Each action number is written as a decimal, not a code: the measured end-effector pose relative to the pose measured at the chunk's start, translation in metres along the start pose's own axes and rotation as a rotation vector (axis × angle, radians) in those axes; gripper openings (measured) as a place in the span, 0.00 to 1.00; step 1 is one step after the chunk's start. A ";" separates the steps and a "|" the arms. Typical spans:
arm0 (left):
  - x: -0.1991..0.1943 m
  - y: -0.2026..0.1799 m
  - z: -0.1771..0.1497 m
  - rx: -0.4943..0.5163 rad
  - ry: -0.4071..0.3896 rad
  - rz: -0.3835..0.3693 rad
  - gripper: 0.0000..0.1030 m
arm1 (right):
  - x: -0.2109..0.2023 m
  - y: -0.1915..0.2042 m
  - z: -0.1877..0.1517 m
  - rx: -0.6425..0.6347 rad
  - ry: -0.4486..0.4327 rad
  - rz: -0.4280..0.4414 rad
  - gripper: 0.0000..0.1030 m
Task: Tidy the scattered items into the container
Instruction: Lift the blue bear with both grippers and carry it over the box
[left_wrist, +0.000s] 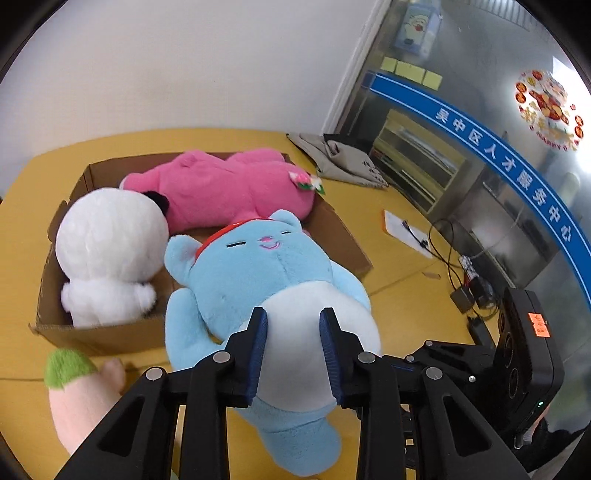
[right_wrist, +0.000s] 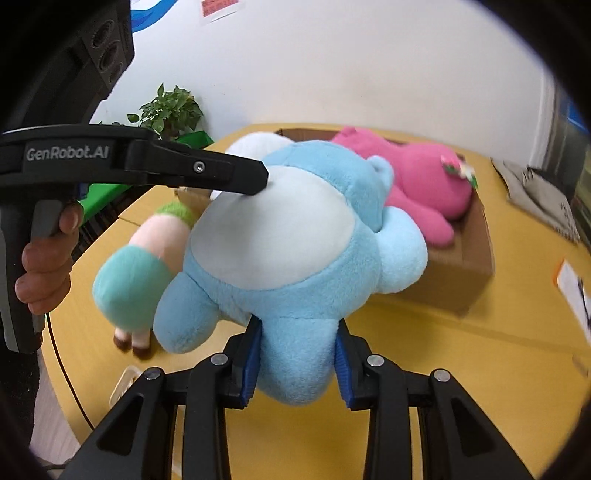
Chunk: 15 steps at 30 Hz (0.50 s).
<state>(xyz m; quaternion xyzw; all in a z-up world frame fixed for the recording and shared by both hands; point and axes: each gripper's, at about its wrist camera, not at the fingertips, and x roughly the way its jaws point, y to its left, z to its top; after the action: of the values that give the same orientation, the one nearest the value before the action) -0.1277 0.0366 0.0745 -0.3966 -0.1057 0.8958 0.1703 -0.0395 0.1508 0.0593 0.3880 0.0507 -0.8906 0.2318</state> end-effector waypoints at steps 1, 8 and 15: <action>0.006 0.009 0.003 -0.019 0.010 -0.019 0.30 | 0.008 -0.001 0.003 0.003 0.009 -0.001 0.32; 0.020 0.041 0.019 -0.105 -0.001 -0.072 0.50 | 0.018 -0.014 0.005 0.078 -0.014 0.072 0.32; 0.039 0.025 0.064 0.003 -0.003 0.046 0.51 | 0.022 -0.032 0.046 0.159 -0.104 0.126 0.32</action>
<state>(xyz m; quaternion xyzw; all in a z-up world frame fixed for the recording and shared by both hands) -0.2054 0.0248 0.0828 -0.3974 -0.0955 0.9002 0.1503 -0.0980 0.1587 0.0730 0.3608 -0.0568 -0.8945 0.2580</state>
